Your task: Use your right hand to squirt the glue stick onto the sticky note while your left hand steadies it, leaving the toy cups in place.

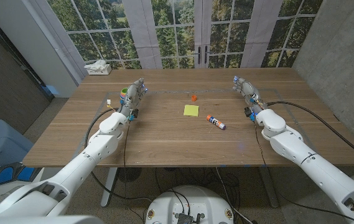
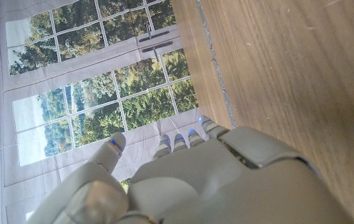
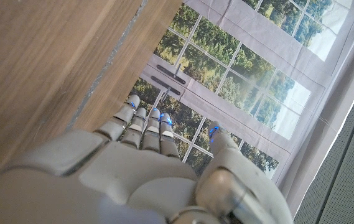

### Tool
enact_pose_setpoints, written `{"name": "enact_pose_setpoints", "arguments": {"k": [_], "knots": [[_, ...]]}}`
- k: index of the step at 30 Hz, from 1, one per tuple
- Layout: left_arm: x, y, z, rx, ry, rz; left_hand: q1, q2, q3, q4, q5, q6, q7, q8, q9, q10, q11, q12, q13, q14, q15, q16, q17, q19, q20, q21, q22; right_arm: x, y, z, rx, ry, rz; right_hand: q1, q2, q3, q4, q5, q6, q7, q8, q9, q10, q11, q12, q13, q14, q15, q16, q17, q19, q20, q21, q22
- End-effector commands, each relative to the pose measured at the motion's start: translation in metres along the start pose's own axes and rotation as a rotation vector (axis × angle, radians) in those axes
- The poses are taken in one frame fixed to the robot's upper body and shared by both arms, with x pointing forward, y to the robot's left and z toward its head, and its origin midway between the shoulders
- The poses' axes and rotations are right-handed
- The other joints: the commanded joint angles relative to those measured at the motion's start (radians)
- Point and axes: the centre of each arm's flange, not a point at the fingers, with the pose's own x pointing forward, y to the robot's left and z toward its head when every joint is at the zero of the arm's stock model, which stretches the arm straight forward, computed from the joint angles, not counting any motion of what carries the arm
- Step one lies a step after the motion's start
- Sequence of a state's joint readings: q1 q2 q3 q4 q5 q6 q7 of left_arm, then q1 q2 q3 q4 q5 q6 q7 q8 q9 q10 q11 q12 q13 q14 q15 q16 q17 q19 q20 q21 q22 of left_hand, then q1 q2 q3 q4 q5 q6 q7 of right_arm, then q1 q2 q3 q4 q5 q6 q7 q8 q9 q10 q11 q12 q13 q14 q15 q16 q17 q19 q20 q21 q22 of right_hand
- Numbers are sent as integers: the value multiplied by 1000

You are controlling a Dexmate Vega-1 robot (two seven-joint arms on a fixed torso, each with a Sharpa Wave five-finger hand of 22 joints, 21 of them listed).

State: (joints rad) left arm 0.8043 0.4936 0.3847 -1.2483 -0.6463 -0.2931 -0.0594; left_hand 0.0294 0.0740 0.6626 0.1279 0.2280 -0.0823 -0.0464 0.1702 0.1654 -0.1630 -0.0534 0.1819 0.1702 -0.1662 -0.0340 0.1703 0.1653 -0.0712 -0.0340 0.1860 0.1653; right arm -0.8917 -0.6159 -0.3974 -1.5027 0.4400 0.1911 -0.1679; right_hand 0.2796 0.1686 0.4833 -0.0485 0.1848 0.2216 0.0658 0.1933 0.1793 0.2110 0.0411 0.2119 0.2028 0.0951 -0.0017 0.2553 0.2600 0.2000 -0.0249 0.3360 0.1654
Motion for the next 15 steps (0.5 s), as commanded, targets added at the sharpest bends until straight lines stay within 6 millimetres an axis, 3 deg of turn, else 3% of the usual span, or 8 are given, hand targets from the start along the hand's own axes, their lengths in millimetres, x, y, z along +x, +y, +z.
{"name": "enact_pose_setpoints", "arguments": {"k": [1, 15], "knots": [[3, -1, -2, -1, 6, -7, 0, 90, 6, 3, 5, -8, -2, 6, 2, -4, 0, 8, 3, -55, -71, 6, 5, -8, -96, 5, 5, -8, 1, 9, -119, 25, -4, 14, -6, 3, -8, -2, 11, 4, 8, 3, 12, 0, 6, 2, 12, 0, 8, 0, 11, 5, -7, 4], [4, -1, -3, 0, 6, -9, 0, 90, 6, 4, 6, -6, 0, 7, 2, -3, 0, 8, 3, -54, -70, 6, 5, -8, -97, 5, 5, -17, 5, 22, -240, 63, 16, 28, -5, 7, -22, -1, 12, 5, 7, 3, 19, -1, 7, 3, 18, 0, 12, 2, 22, 11, -12, 4]]}}
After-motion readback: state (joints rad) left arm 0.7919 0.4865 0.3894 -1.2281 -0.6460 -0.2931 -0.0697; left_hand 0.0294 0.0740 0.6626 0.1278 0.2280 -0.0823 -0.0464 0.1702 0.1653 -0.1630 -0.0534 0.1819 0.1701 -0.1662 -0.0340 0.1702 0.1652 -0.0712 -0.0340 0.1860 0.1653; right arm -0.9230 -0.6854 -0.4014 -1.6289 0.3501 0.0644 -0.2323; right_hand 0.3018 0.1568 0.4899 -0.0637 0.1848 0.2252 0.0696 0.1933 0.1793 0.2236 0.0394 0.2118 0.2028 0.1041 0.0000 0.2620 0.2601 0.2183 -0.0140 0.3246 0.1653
